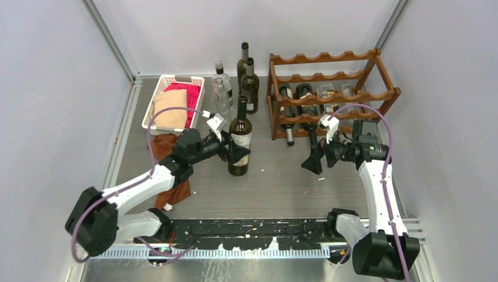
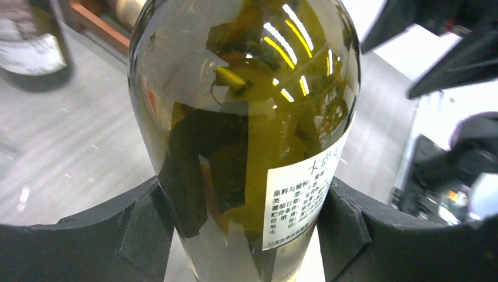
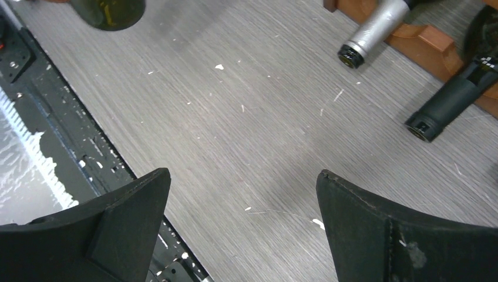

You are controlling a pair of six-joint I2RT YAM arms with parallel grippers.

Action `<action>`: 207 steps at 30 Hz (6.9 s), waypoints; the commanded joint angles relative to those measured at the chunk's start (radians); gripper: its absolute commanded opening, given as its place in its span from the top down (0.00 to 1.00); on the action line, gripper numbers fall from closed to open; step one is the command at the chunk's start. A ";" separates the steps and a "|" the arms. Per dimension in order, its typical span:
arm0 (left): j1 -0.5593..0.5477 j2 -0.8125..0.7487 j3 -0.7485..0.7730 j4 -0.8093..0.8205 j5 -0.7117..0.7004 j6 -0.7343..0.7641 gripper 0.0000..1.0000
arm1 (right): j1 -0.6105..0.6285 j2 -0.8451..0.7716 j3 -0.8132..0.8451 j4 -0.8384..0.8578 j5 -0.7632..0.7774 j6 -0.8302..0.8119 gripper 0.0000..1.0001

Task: Put the wine bottle on the wine rack
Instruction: Pick up the wine bottle from the center of the board, then place the wine bottle in the wine rack.

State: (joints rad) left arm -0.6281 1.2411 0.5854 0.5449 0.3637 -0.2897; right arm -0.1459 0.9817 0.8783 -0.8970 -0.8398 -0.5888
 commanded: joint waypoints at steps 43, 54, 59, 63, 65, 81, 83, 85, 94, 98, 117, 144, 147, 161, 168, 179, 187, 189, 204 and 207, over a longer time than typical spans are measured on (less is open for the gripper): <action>-0.216 0.122 0.407 -1.020 0.563 0.054 1.00 | 0.514 0.219 0.554 -0.605 -0.097 -0.801 0.00; -0.240 0.247 0.492 -1.182 0.687 0.169 1.00 | 0.778 0.327 0.560 -0.498 0.181 -0.782 0.05; -0.252 0.308 0.558 -1.284 0.726 0.253 1.00 | 0.866 0.344 0.519 -0.454 0.266 -0.755 0.13; -0.253 0.319 0.581 -1.308 0.748 0.284 1.00 | 0.897 0.320 0.443 -0.406 0.335 -0.740 0.18; -0.252 0.321 0.590 -1.317 0.754 0.297 1.00 | 0.899 0.304 0.408 -0.391 0.344 -0.736 0.20; -0.252 0.337 0.614 -1.306 0.797 0.294 0.99 | 0.922 0.263 0.302 -0.307 0.289 -0.675 0.64; -0.252 0.343 0.612 -1.307 0.787 0.294 0.91 | 0.922 0.255 0.297 -0.302 0.289 -0.642 0.88; -0.252 0.344 0.609 -1.308 0.758 0.294 0.76 | 0.923 0.244 0.295 -0.299 0.291 -0.597 0.98; -0.251 0.246 0.515 -1.195 0.555 0.262 0.29 | 0.812 0.189 0.237 -0.327 0.107 -0.513 0.99; -0.251 0.169 0.440 -1.100 0.489 0.266 0.13 | 0.770 0.163 0.199 -0.310 0.041 -0.497 0.99; -0.019 -0.071 0.312 -1.092 0.295 0.321 0.01 | 0.696 0.083 0.120 -0.327 0.013 -0.490 0.99; -0.008 -0.558 0.136 -1.020 -0.343 0.343 0.03 | 0.089 0.081 0.417 -0.715 0.091 -0.379 0.99; -0.007 -0.579 0.126 -1.021 -0.341 0.343 0.03 | 0.032 0.064 0.430 -0.724 0.119 -0.358 0.99; -0.007 -0.575 0.126 -1.038 -0.325 0.359 0.04 | -0.179 0.061 0.489 -0.686 0.176 -0.252 0.99; -0.007 -0.569 0.127 -1.038 -0.316 0.360 0.04 | -0.228 0.076 0.491 -0.627 0.169 -0.196 0.99; -0.007 -0.565 0.126 -1.039 -0.321 0.361 0.04 | -0.227 0.077 0.409 -0.400 0.044 0.004 0.99; -0.007 -0.559 0.126 -1.039 -0.324 0.362 0.04 | -0.228 0.090 0.352 -0.288 0.005 0.084 0.99; -0.007 -0.557 0.125 -1.039 -0.324 0.363 0.04 | -0.226 0.094 0.349 -0.279 -0.008 0.094 0.99; -0.007 -0.549 0.125 -1.039 -0.329 0.364 0.04 | -0.077 0.046 0.204 0.032 0.075 0.340 0.99; -0.007 -0.545 0.123 -1.037 -0.330 0.365 0.04 | -0.046 0.023 0.162 0.139 0.117 0.425 0.99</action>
State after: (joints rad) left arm -0.6357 0.6910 0.7078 -0.5182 0.0376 0.0616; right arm -0.2264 1.0740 1.0504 -1.0306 -0.7067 -0.3069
